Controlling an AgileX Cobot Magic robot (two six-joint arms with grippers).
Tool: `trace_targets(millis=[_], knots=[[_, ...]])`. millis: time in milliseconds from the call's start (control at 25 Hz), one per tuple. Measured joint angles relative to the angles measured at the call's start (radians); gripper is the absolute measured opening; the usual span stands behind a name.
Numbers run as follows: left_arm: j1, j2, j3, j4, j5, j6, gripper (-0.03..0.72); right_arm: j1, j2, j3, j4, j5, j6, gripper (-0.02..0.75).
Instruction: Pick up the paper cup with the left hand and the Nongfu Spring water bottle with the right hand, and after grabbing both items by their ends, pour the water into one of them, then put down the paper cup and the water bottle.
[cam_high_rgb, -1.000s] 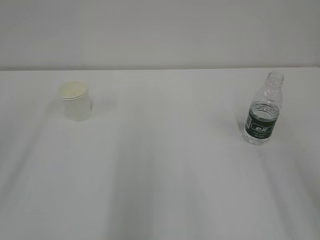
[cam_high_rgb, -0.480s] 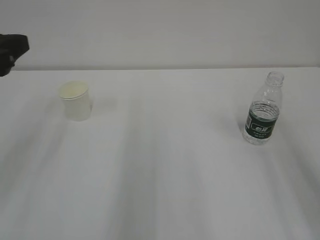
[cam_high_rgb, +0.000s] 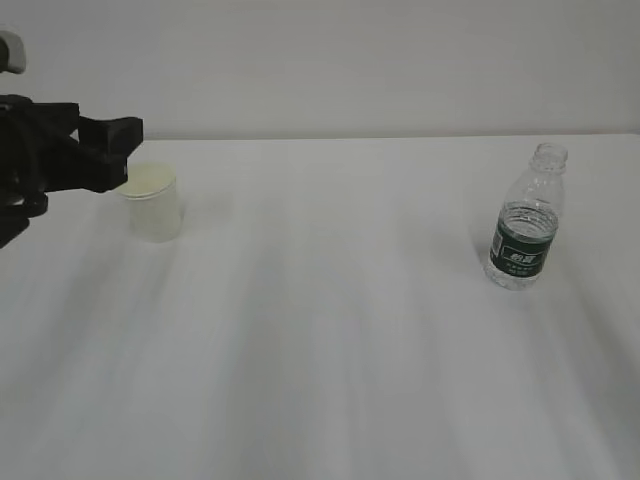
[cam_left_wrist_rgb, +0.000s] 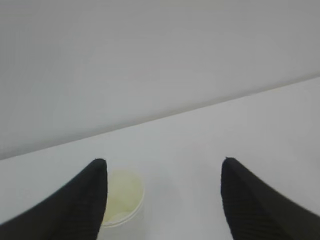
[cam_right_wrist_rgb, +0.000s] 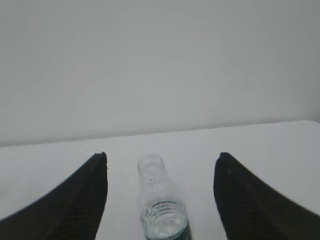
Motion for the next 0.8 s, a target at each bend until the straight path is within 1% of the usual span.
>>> trace_targets(millis=[80, 160, 320, 400, 560, 800], knots=[[0.0, 0.022, 0.0, 0.0, -0.001, 0.0, 0.538, 0.0, 0.043, 0.016, -0.056, -0.034, 0.011, 0.503], [0.0, 0.037, 0.0, 0.003, -0.01, 0.0, 0.575, 0.0, 0.084, 0.03, -0.109, -0.085, 0.016, 0.522], [0.0, 0.093, 0.0, 0.003, -0.06, 0.0, 0.604, 0.0, 0.193, 0.047, -0.142, -0.196, 0.023, 0.613], [0.0, 0.138, 0.0, 0.003, -0.095, 0.0, 0.607, 0.0, 0.252, 0.048, -0.146, -0.227, 0.026, 0.643], [0.0, 0.225, 0.0, 0.003, -0.173, 0.0, 0.609, 0.0, 0.375, 0.048, -0.146, -0.319, 0.03, 0.655], [0.0, 0.305, 0.0, 0.001, -0.271, 0.0, 0.61, 0.0, 0.582, 0.048, -0.148, -0.521, 0.047, 0.66]])
